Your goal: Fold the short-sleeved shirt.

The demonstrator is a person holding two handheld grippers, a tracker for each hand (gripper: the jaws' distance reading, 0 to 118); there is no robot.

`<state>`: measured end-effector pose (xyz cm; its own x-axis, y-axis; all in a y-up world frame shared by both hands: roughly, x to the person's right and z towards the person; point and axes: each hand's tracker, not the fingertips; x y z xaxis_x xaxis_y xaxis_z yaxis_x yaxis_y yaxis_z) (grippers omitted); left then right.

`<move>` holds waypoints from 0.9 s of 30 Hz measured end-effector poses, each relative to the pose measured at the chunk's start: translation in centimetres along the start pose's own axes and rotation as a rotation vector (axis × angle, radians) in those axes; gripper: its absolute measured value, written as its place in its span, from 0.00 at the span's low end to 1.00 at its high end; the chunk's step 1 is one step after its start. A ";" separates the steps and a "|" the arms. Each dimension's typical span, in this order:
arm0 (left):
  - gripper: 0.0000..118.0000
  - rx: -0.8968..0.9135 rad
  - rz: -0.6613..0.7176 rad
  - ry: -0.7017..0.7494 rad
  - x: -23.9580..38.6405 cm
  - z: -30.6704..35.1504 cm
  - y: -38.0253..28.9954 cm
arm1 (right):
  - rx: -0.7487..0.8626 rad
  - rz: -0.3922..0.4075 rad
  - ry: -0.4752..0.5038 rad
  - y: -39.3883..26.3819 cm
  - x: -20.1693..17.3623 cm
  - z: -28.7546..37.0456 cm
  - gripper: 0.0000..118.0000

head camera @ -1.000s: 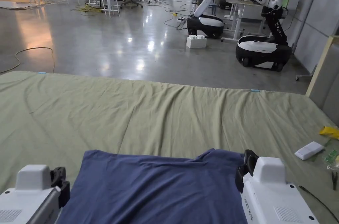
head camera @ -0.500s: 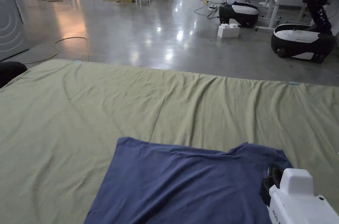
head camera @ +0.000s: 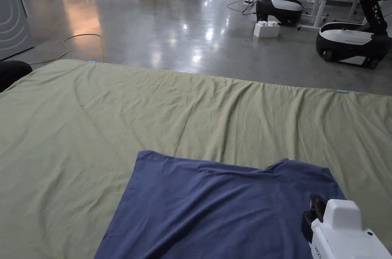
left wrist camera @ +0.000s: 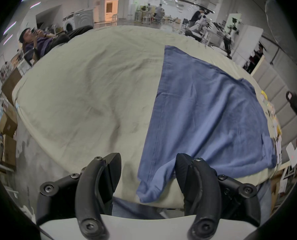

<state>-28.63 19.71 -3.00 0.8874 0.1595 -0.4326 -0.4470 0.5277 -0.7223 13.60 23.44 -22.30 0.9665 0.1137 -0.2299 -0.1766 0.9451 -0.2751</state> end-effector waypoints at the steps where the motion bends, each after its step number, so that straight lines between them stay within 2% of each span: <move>1: 0.52 0.001 0.004 -0.002 0.0 0.0 0.0 | -0.003 0.000 -0.002 -0.1 0.1 0.1 0.00; 2: 0.52 0.015 0.001 0.001 0.1 -3.3 -0.1 | -0.007 0.000 -0.004 -0.2 0.1 0.1 0.00; 8: 0.50 0.029 0.027 0.014 0.0 -6.1 -0.1 | -0.028 -0.003 -0.006 -1.0 0.3 0.3 0.00; 10: 0.45 0.022 0.014 0.023 -0.3 -6.5 0.2 | -0.037 0.000 -0.006 -1.2 0.3 0.3 0.00; 13: 0.32 -0.077 -0.054 0.081 -0.3 -8.3 -0.3 | -0.048 -0.004 -0.003 -1.8 0.3 0.3 0.00; 14: 0.31 -0.042 -0.091 0.089 0.7 -7.0 -0.2 | -0.055 -0.006 -0.003 -2.0 0.3 0.4 0.00; 18: 0.12 -0.075 -0.145 0.080 2.4 -6.0 -0.2 | -0.064 -0.003 -0.002 -2.5 0.5 1.0 0.00; 20: 0.06 -0.082 -0.165 0.069 2.7 -6.1 -0.2 | -0.070 -0.006 -0.005 -2.8 0.8 1.2 0.00; 27: 0.03 -0.075 -0.210 0.044 6.7 -1.4 -0.7 | -0.123 -0.025 -0.015 -3.3 2.8 2.5 0.00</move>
<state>-22.55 19.21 -6.11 0.9569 0.0152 -0.2899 -0.2611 0.4816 -0.8366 17.36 21.42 -19.68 0.9735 0.0959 -0.2075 -0.1728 0.9031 -0.3931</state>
